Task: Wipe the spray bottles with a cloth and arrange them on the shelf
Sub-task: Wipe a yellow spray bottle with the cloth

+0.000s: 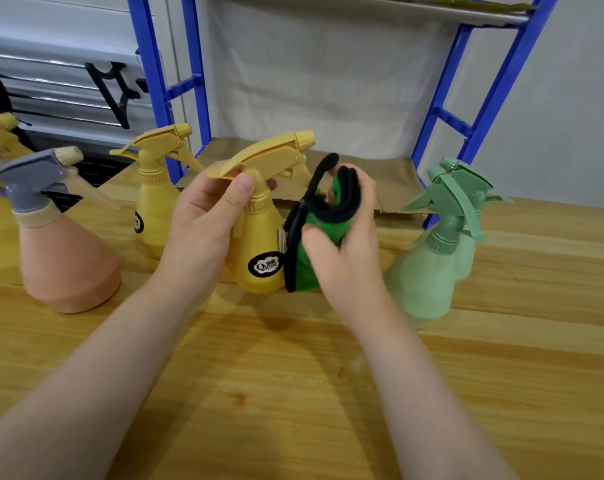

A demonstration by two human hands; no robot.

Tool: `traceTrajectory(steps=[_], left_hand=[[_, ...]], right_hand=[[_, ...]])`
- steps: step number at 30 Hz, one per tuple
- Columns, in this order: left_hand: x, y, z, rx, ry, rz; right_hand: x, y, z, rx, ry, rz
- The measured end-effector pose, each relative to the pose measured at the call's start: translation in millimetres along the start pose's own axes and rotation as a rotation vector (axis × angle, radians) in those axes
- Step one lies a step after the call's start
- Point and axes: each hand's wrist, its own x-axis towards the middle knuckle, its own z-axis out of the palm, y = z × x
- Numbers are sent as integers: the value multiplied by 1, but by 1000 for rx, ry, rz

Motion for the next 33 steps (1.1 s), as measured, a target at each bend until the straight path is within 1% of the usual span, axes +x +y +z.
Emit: traceTrajectory(steps=[2,4,6,10,13,15,20,26,29,31,33], left_hand=[[-1,-1,0,38,-15,15],[-2,0,2,106,-57,53],[-4,-1,4,160,-107,79],[-5,-4,8,216,-176,85],[-6,-3,9,195,-184,83],[-6,0,9,162,-182,75],[-4,3,7,116,-142,19],[-2,0,5,6,-114,-188],[3,0,-3,15,-211,-282],[5,1,-9,-1,-335,-310],[4,3,-13,-29,-459,-321]], right_hand=[[-1,1,3,-112,47,-166],[1,3,1,-233,117,-265],[6,7,-4,-354,158,-313],[9,15,-10,-521,161,-371],[9,17,-13,-644,239,-460],[9,16,-15,-678,248,-498],[8,13,-15,-669,178,-467],[9,13,-19,-542,-14,-312],[9,18,-18,-542,40,-306],[10,21,-19,-512,99,-296],[12,21,-19,-460,105,-288]])
